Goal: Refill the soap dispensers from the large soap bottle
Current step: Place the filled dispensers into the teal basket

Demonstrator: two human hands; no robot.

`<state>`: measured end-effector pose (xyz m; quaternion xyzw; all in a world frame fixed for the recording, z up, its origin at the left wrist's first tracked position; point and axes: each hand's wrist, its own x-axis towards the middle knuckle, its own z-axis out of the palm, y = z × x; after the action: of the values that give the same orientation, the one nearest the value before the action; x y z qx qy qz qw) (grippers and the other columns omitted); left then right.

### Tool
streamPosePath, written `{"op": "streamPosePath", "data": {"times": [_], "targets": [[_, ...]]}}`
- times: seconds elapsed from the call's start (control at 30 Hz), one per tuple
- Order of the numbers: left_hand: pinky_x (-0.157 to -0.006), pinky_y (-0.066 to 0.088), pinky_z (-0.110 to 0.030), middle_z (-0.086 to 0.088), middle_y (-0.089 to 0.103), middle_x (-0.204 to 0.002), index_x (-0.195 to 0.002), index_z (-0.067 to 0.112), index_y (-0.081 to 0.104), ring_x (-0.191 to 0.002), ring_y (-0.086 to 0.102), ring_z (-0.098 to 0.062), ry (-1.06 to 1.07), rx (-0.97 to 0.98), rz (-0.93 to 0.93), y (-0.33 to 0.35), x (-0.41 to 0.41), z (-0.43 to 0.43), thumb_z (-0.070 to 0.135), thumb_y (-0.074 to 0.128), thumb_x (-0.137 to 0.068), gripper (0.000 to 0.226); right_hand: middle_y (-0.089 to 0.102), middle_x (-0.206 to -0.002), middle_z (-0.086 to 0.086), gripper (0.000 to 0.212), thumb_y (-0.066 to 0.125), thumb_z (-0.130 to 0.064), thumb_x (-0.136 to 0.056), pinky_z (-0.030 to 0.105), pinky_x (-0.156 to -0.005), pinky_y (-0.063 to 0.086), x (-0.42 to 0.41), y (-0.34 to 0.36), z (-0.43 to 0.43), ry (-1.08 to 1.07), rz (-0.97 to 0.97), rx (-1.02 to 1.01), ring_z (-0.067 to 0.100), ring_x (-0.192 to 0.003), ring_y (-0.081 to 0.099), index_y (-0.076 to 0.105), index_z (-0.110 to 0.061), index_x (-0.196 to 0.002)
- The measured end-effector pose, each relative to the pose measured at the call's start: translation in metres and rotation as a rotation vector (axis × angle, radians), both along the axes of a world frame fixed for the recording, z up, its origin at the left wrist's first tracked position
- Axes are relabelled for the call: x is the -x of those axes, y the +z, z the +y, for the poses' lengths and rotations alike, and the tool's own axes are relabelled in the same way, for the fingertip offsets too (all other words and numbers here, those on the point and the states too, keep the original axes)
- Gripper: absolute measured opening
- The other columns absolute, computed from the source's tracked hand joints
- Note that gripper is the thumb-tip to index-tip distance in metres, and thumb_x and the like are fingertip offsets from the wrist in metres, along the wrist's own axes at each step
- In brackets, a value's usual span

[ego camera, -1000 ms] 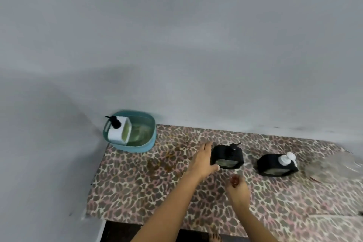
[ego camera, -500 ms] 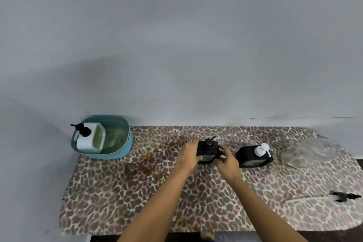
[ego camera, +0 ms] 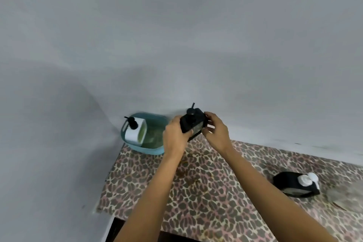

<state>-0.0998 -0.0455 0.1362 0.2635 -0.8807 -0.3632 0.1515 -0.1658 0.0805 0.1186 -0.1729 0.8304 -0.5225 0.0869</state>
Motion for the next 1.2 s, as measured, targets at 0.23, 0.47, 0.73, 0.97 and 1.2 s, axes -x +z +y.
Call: {"op": "streamPosePath", "data": {"times": [0.23, 0.47, 0.73, 0.97, 1.2], "targets": [[-0.071, 0.048, -0.030, -0.004, 0.067, -0.096, -0.104, 0.012, 0.062, -0.088, 0.063, -0.023, 0.256, -0.063, 0.045, -0.005, -0.024, -0.065, 0.014, 0.073, -0.073, 0.033, 0.059, -0.125, 0.008, 0.055, 0.059, 0.002, -0.078, 0.039, -0.099, 0.047, -0.001, 0.004, -0.095, 0.205, -0.005, -0.071, 0.024, -0.115, 0.056, 0.052, -0.012, -0.131], [-0.076, 0.052, -0.031, -0.007, 0.067, -0.095, -0.108, 0.005, 0.061, -0.087, 0.063, -0.022, 0.259, -0.197, 0.018, -0.034, -0.040, -0.097, 0.009, 0.077, -0.070, 0.041, 0.064, -0.118, 0.010, 0.047, 0.061, 0.005, -0.081, 0.019, -0.092, 0.047, -0.004, -0.017, -0.140, 0.249, -0.091, -0.133, 0.022, -0.104, 0.062, 0.057, -0.008, -0.126], [-0.094, 0.048, -0.039, -0.014, 0.048, -0.121, -0.123, 0.001, 0.049, -0.105, 0.055, -0.029, 0.304, -0.172, -0.121, -0.066, -0.035, -0.105, 0.014, 0.072, -0.079, 0.051, 0.059, -0.130, 0.011, 0.049, 0.057, 0.007, -0.085, 0.025, -0.103, 0.043, 0.001, -0.049, -0.171, 0.248, -0.184, -0.197, 0.025, -0.120, 0.056, 0.051, -0.005, -0.132], [-0.091, 0.050, -0.039, -0.014, 0.038, -0.124, -0.123, 0.002, 0.043, -0.107, 0.052, -0.031, 0.413, -0.119, -0.206, -0.081, -0.033, -0.096, 0.010, 0.066, -0.083, 0.047, 0.056, -0.133, 0.009, 0.048, 0.059, 0.007, -0.086, 0.031, -0.108, 0.041, -0.001, -0.069, -0.186, 0.215, -0.288, -0.193, 0.023, -0.124, 0.052, 0.052, -0.006, -0.131], [-0.086, 0.050, -0.037, -0.015, 0.044, -0.123, -0.125, 0.002, 0.040, -0.114, 0.047, -0.031, 0.392, 0.036, -0.352, -0.085, -0.023, -0.095, 0.010, 0.068, -0.082, 0.052, 0.058, -0.131, 0.010, 0.045, 0.058, 0.009, -0.085, 0.026, -0.104, 0.042, 0.003, -0.080, -0.189, 0.161, -0.285, -0.194, 0.022, -0.122, 0.054, 0.056, -0.004, -0.127]]}}
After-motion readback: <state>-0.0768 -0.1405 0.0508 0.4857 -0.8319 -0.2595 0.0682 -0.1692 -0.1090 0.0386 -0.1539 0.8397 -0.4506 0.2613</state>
